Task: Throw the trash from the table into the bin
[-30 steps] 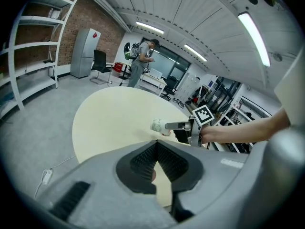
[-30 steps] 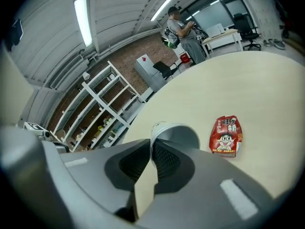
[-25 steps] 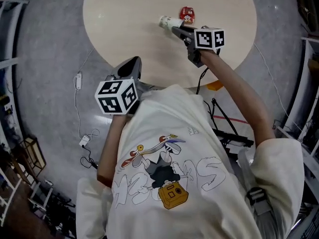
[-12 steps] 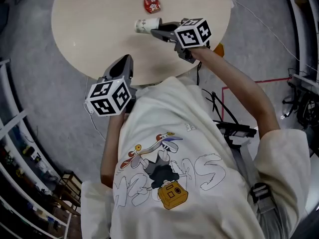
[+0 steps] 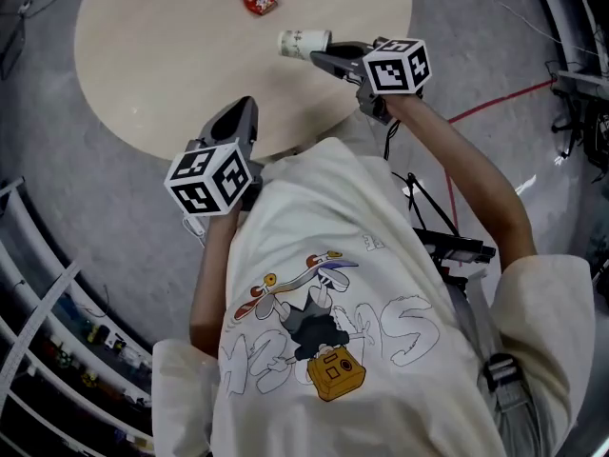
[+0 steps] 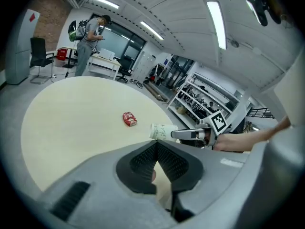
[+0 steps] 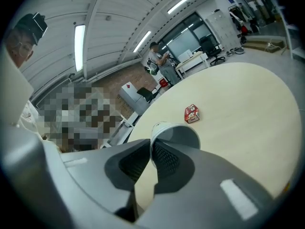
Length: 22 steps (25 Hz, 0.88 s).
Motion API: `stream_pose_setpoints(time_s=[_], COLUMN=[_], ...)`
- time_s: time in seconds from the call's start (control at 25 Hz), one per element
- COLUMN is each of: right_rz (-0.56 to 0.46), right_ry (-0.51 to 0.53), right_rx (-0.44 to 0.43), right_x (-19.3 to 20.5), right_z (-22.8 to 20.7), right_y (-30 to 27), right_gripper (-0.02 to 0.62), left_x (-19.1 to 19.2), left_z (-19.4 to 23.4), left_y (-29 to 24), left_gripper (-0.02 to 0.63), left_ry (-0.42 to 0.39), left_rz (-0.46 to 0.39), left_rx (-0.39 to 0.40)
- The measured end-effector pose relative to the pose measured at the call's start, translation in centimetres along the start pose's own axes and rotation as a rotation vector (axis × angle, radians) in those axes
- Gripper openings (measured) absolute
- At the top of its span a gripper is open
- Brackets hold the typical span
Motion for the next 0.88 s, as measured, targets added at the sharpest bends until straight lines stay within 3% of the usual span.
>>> stream_pose_setpoints(time_s=[0.36, 0.6, 0.88], right_rz=[-0.118, -0.219, -0.203], right_ry=[-0.134, -0.294, -0.284], right_rx=[0.075, 0.035, -0.028], right_x=[3.6, 6.2, 5.9], right_z=[-1.6, 2.3, 2.8], right_y=[5.1, 7.0, 7.5], right_gripper=[0.025, 0.025, 0.025], left_x=[2.3, 2.3, 1.9], left_z=[-1.4, -2.1, -4.4], left_y=[-3.3, -1.5, -3.6], left_gripper=[0.005, 0.003, 0.003], left_ry=[0.001, 0.003, -0.010], left_rz=[0.066, 0.058, 0.083], left_rx=[0.087, 0.098, 0.089])
Point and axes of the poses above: the fingertips, and each gripper's own axes: y backward along the fingers, z to its left, x out of its underside, the point moved 2 cm from there along y, backward along the fingers, and after that the axes turned 4 degrees about -y, right-handed, at the moved point
